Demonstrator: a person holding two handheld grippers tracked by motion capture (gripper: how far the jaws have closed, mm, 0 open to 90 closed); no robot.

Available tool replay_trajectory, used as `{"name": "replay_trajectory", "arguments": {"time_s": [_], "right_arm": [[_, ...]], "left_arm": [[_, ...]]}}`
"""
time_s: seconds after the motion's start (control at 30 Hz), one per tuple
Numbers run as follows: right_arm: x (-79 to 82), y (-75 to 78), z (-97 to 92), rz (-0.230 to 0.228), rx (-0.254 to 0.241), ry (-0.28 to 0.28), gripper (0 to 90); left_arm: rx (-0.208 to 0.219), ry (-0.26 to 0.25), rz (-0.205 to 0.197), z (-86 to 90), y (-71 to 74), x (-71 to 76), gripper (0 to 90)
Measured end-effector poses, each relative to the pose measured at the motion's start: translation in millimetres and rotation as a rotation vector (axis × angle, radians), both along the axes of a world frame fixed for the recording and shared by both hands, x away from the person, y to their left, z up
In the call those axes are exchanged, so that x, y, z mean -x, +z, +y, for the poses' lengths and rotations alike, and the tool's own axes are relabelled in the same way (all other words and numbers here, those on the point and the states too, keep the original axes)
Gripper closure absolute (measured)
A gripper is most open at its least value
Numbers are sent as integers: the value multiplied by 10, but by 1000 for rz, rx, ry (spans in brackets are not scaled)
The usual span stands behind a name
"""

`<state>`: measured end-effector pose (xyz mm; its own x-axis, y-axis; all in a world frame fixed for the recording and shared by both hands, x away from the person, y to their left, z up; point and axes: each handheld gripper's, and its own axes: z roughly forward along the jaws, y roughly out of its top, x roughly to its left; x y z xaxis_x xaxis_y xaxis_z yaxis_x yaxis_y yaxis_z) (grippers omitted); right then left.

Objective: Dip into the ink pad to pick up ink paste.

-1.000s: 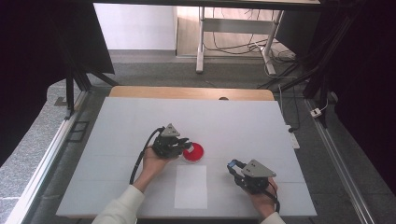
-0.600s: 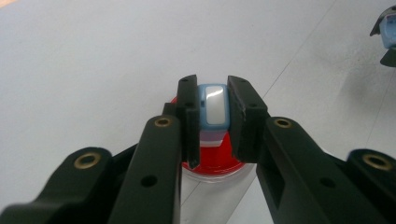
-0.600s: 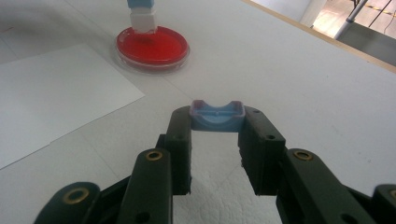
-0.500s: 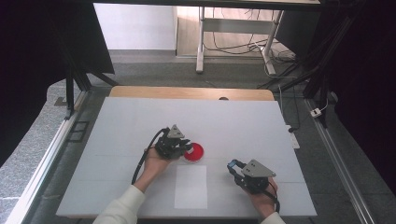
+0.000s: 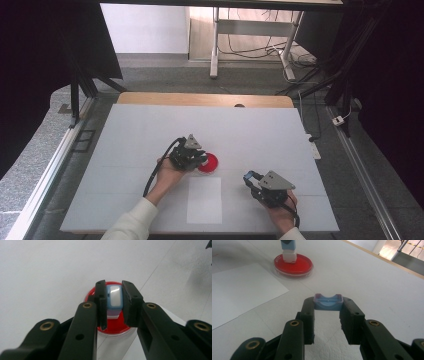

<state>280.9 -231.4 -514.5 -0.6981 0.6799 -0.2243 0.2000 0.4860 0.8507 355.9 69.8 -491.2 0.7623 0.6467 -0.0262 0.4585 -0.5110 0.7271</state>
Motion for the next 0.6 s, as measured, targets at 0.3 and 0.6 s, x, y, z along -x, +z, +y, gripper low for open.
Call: {"name": "replay_trajectory", "arguments": {"time_s": [0.3, 0.6], "right_arm": [[0, -3, 3, 0, 5, -2, 652], [1, -3, 3, 0, 3, 2, 652]], "left_arm": [[-7, -3, -11, -54, -24, -32, 755], [-23, -5, -14, -75, -40, -27, 758]]}}
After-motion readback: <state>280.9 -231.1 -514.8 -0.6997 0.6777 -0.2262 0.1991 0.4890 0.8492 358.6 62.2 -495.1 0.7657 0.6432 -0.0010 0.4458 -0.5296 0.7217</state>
